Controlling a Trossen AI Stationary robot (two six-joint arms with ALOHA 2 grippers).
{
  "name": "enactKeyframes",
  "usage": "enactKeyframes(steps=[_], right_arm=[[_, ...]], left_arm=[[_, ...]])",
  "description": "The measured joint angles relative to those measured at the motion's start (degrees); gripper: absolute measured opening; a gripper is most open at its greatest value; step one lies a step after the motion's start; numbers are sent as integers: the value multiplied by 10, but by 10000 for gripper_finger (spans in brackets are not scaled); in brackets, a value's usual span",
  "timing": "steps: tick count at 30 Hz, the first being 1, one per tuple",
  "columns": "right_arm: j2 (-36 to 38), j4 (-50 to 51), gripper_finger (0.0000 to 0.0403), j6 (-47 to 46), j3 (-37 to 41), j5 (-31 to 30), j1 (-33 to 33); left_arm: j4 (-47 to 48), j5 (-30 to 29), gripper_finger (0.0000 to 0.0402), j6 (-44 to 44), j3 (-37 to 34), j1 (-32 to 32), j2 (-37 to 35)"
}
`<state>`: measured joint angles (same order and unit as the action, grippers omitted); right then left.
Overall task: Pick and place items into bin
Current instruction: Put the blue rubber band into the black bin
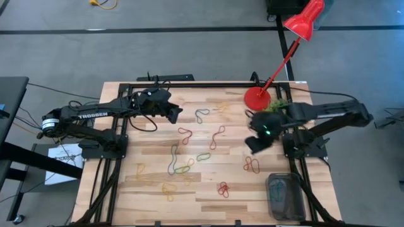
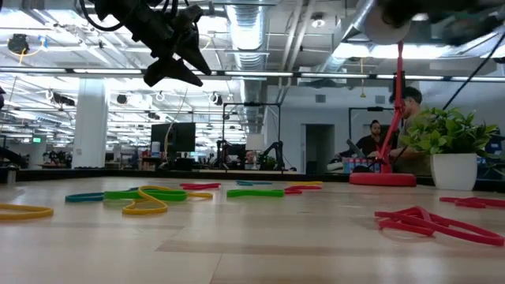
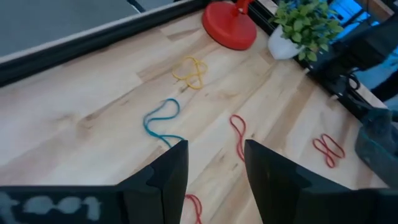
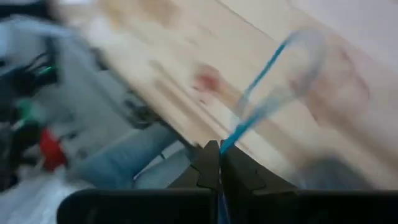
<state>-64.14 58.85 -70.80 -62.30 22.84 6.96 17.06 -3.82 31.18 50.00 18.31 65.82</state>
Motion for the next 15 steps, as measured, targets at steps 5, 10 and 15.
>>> enactKeyframes(steps=[5,10,15], right_arm=[[20,107,0,-226,0,-19,134],[25,121,4,-352,0,-5,261],[24,110,1,-478,0,14,355]], left_arm=[[0,-8,146,0,0,0,0],[0,-15,146,-1,0,0,0],[0,-16,146,-1,0,0,0]])
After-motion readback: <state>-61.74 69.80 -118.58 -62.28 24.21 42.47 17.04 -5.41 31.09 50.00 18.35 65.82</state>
